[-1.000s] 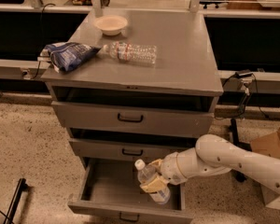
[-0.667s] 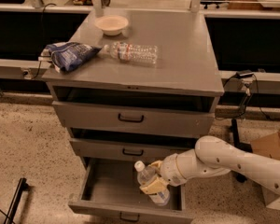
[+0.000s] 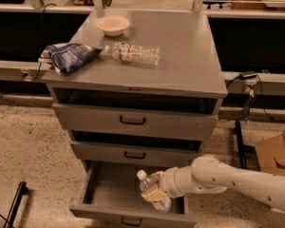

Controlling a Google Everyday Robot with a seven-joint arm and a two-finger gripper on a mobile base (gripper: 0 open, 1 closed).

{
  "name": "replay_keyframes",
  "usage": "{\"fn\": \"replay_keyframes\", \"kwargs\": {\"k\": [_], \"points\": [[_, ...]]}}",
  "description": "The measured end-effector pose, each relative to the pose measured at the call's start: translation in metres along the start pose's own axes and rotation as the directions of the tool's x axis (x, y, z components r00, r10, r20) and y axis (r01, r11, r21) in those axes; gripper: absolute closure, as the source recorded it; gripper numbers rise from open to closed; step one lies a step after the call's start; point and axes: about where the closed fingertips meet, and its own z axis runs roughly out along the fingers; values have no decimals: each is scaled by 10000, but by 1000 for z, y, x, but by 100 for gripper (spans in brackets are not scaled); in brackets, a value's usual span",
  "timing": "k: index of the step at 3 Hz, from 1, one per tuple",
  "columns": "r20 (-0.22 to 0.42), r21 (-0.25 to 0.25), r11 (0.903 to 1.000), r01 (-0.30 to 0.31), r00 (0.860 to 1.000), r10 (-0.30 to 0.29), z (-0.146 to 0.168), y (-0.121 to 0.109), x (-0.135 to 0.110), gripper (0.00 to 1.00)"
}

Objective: Place blue plastic bottle into bottom drawer

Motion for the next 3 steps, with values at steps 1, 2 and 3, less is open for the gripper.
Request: {"fn": "replay_keyframes", "kwargs": {"k": [1,2,3], "points": [[792,1191,9929,-35,9968,-59,30,-36,13,100],[825,1242,9922,-145,9966,43,35,-36,16,100],[412,933,9952,301,9986,-341,63,-39,22,100]]}}
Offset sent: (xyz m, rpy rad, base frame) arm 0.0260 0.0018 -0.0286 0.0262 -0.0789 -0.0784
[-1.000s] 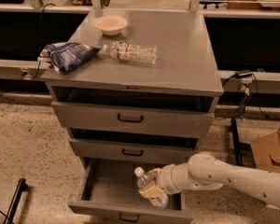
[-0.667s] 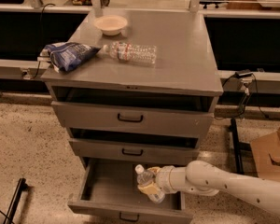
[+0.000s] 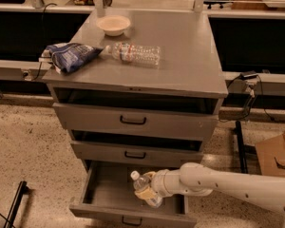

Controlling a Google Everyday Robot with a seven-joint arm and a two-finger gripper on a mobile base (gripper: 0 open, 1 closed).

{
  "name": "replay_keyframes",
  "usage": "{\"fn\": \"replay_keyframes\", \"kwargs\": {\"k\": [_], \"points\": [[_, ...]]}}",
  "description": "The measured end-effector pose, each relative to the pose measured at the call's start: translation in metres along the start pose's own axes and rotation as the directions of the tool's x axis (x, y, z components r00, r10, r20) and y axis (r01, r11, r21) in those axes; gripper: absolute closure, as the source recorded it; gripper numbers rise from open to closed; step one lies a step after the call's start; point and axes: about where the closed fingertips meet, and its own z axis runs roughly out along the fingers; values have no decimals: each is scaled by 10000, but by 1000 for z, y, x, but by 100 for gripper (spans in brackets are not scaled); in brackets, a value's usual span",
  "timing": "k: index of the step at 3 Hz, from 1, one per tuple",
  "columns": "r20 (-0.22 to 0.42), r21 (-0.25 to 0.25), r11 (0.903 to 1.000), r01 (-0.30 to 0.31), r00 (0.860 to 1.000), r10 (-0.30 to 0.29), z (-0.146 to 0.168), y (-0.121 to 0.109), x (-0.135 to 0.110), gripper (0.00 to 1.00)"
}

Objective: Place blue plastic bottle into bottom drawer

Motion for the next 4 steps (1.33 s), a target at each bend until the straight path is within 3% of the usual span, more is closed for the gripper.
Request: {"fn": "replay_keyframes", "kwargs": {"k": [1,2,3,4], "points": [[308,-345,9934,1092,9937,-1082,64,-7,-3,100],[405,-812,9825,1677,9855,-1649,121,-7,13,100],[-37,-1305,9718,1963,9801,-1985,164,-8,36,100],[-1146,-1510,9640,2187,9648,-2369,187,-9,53,100]]}}
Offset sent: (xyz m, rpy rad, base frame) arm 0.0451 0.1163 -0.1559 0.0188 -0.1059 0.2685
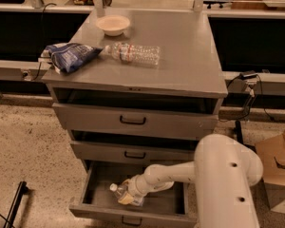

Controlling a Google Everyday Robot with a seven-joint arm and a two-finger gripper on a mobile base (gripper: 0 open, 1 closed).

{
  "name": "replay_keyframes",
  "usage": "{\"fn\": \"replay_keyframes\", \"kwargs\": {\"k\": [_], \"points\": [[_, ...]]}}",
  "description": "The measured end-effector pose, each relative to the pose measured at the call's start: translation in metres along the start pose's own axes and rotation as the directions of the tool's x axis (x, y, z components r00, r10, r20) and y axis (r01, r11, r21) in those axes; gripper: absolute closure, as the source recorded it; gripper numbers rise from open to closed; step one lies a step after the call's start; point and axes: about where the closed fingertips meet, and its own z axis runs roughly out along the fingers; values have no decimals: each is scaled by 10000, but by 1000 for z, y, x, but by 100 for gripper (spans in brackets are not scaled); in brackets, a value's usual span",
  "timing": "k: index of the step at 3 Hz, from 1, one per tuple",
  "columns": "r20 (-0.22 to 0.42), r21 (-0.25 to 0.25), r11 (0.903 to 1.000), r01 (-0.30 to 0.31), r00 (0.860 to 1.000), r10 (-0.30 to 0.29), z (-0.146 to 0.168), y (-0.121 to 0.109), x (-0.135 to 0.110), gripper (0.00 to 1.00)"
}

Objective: Place blue plastic bottle into bottom drawer

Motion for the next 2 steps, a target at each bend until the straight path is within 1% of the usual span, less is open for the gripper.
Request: {"fn": "replay_keyframes", "kwargs": {"k": [1,2], "points": [[-874,48,9996,-285,9958,288,15,-1,11,82],[-669,-201,9950,-981,9931,965,34,3,18,59]]}}
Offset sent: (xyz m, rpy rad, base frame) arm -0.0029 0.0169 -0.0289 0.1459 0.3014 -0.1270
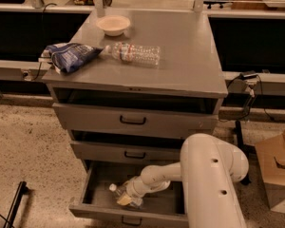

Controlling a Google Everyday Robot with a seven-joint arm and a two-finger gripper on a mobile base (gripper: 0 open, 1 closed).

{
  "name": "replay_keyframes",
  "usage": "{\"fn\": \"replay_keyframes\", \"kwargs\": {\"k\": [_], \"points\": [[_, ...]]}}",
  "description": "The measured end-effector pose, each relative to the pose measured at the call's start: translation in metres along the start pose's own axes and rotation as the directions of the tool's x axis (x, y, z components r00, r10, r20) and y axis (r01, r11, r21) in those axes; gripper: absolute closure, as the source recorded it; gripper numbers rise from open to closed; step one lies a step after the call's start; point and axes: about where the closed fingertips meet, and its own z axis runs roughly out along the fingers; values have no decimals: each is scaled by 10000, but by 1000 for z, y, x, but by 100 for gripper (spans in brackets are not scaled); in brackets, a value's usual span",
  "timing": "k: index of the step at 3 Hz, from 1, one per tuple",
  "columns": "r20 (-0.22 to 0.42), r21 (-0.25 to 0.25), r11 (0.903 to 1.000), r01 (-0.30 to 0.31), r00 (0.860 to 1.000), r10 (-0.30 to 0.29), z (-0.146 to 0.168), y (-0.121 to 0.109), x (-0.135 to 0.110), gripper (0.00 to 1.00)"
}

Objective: Place blue plastic bottle into bottom drawer

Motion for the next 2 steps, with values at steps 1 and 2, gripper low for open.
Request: {"fn": "replay_keyframes", "kwargs": {"k": [1,2], "points": [[221,-72,9999,-145,9996,146,-2,-8,-7,34],[243,-102,9998,-173,9996,176,-1,-6,-7,13]]}}
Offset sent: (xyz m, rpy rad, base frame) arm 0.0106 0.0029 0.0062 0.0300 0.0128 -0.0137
